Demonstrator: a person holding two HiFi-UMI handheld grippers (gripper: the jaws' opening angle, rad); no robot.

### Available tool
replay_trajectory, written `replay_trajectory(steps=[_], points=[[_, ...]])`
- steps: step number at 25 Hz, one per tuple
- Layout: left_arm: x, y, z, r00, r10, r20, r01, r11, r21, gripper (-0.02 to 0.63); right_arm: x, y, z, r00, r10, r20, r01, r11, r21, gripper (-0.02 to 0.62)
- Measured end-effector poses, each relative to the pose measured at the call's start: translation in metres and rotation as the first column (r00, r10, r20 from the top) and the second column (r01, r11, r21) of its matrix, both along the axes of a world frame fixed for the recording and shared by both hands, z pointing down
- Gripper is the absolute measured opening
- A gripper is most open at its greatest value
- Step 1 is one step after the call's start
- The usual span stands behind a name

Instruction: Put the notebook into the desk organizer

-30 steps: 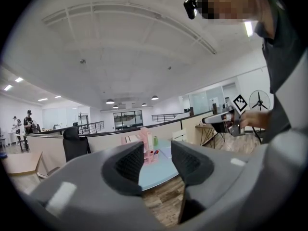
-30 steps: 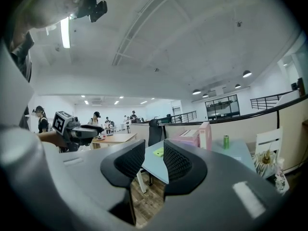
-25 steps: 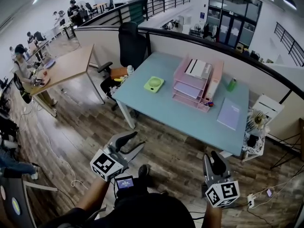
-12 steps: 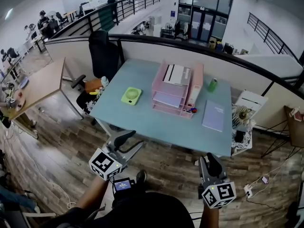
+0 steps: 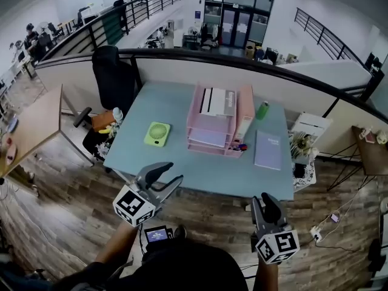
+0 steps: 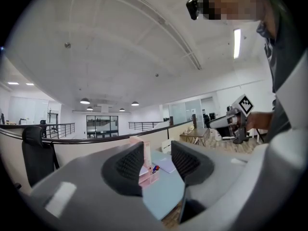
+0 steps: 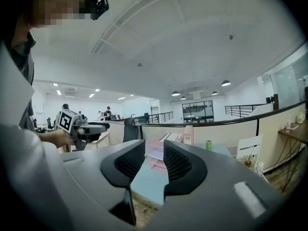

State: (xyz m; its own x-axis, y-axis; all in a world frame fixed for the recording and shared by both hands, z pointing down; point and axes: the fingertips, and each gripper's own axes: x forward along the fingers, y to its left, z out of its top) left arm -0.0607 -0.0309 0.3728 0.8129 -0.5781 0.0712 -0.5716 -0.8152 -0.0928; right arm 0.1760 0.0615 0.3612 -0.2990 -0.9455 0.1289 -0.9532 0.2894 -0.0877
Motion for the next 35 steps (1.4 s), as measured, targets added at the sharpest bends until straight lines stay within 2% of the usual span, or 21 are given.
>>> replay_trajectory(steps=[8, 17, 22, 27, 31, 35], points=[[-0.023, -0.042, 0.0, 0.998, 0.051, -0.035, -0.051, 0.999, 0.005, 0.232, -0.027, -0.027, -0.007, 0.997, 0.061, -0.038, -0.061, 0.998, -0.005, 0.114], [-0.048, -0.075, 0.009, 0.994, 0.076, -0.081, -0.076, 0.997, -0.003, 0.232, -0.06, -0.056, -0.012, 0.994, 0.072, -0.08, -0.074, 0.997, -0.02, 0.114], [-0.054, -0.087, 0.018, 0.99, 0.065, -0.122, -0.069, 0.997, -0.03, 0.232, -0.066, -0.068, -0.003, 0.994, 0.056, -0.095, -0.06, 0.997, -0.042, 0.114], [-0.058, -0.1, 0.03, 0.991, 0.042, -0.129, -0.05, 0.997, -0.06, 0.232, -0.069, -0.093, 0.003, 0.995, 0.021, -0.097, -0.027, 0.998, -0.052, 0.114], [-0.062, -0.106, 0.039, 0.989, 0.004, -0.148, -0.02, 0.994, -0.108, 0.232, -0.072, -0.114, 0.005, 0.996, -0.023, -0.089, 0.017, 0.998, -0.059, 0.114], [-0.063, -0.118, 0.053, 0.99, -0.049, -0.135, 0.029, 0.988, -0.15, 0.232, -0.072, -0.138, 0.016, 0.995, -0.076, -0.071, 0.071, 0.995, -0.074, 0.114]])
